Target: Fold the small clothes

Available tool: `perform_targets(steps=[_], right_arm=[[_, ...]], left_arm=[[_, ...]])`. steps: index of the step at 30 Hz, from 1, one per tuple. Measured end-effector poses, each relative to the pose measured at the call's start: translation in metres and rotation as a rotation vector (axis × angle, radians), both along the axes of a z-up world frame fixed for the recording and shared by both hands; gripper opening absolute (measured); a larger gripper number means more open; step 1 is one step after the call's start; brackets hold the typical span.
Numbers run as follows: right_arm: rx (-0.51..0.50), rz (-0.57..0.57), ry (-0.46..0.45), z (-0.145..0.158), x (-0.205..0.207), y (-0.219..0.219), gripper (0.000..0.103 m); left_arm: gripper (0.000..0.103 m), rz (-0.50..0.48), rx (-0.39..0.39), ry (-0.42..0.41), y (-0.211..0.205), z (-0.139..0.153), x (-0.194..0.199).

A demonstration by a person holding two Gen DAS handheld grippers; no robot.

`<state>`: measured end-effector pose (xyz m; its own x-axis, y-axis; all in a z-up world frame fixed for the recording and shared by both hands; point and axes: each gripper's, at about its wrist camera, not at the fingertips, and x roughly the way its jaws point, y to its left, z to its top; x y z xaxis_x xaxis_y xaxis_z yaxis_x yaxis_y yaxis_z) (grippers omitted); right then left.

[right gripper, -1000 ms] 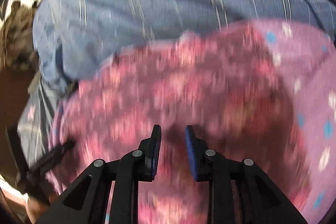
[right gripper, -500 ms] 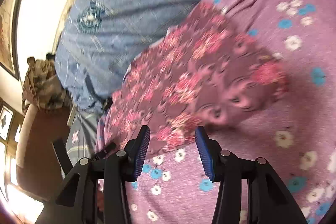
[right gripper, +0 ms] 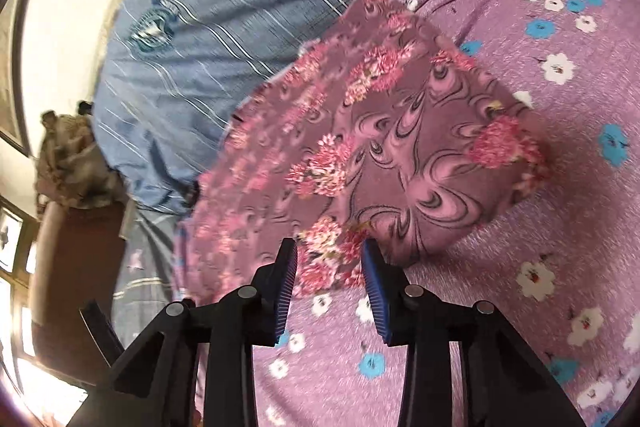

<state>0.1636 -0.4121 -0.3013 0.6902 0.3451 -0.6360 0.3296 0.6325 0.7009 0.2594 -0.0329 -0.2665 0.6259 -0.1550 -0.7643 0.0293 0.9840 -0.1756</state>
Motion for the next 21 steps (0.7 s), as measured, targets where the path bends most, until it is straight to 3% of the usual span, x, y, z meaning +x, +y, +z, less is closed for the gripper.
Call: perform_targets(steps=[4, 8, 14, 19, 21], right_arm=[[0.097, 0.001, -0.021, -0.003, -0.015, -0.009, 0.046], [0.21, -0.024, -0.019, -0.016, -0.026, -0.018, 0.063], [0.305, -0.083, -0.017, -0.03, -0.032, -0.036, 0.065], [0.339, -0.082, 0.001, -0.037, -0.028, -0.034, 0.065], [0.339, -0.082, 0.005, -0.038, -0.027, -0.033, 0.065]], left_arm=[[0.088, 0.009, -0.177, 0.039, 0.021, -0.008, -0.011], [0.088, 0.013, -0.251, 0.076, 0.026, -0.019, 0.0], [0.088, 0.035, -0.467, 0.151, 0.03, -0.038, 0.029], [0.088, 0.028, -0.521, 0.128, 0.028, -0.036, 0.039], [0.081, 0.034, -0.528, 0.117, 0.027, -0.036, 0.04]])
